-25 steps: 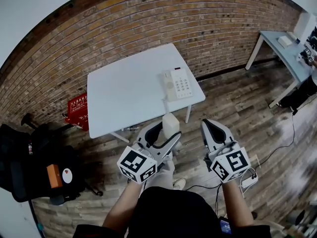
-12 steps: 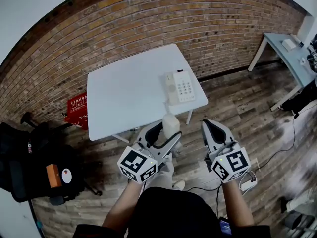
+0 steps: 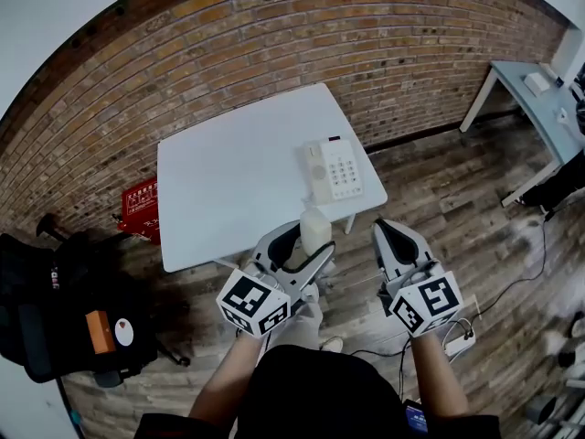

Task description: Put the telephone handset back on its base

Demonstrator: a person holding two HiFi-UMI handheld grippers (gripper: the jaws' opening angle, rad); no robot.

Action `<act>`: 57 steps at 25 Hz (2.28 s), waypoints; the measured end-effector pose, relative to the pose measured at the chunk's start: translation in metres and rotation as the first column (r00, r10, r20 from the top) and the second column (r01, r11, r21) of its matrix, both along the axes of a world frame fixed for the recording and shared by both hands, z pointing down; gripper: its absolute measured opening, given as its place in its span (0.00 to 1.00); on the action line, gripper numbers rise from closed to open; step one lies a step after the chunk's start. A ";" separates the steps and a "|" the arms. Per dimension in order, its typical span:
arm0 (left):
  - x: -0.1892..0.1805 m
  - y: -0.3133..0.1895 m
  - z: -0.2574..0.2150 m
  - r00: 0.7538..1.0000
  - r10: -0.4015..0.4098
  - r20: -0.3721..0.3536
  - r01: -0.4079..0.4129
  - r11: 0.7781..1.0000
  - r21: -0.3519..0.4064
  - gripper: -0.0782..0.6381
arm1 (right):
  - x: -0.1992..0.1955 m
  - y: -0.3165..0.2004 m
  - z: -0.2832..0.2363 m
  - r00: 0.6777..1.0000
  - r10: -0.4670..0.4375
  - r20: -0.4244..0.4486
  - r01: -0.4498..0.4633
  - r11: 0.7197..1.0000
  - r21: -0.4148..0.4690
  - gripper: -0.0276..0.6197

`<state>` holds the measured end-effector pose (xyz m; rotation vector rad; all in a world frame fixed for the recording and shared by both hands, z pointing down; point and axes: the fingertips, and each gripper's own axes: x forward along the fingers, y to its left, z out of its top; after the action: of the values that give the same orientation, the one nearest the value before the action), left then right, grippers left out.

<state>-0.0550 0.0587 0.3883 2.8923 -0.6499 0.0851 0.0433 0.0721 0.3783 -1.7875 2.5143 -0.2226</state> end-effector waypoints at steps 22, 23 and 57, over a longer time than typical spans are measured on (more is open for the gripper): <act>0.017 -0.107 -0.006 1.000 0.012 -0.021 -0.013 1.000 -0.024 0.46 | 0.018 -0.103 -0.006 1.000 0.019 -0.009 -0.020 0.999 -0.027 0.06; 0.017 -0.112 -0.007 1.000 0.014 -0.022 -0.014 1.000 -0.024 0.46 | 0.017 -0.107 -0.007 1.000 0.021 -0.010 -0.021 0.999 -0.028 0.06; 0.003 -0.215 0.004 0.991 0.118 -0.061 -0.122 0.991 -0.061 0.46 | 0.001 -0.201 -0.002 0.990 0.129 -0.053 -0.133 0.989 -0.070 0.06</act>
<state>-0.0524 -0.1562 0.3919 2.8575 -0.4548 0.0379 0.0440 -0.1292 0.3768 -2.0008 2.4378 -0.2724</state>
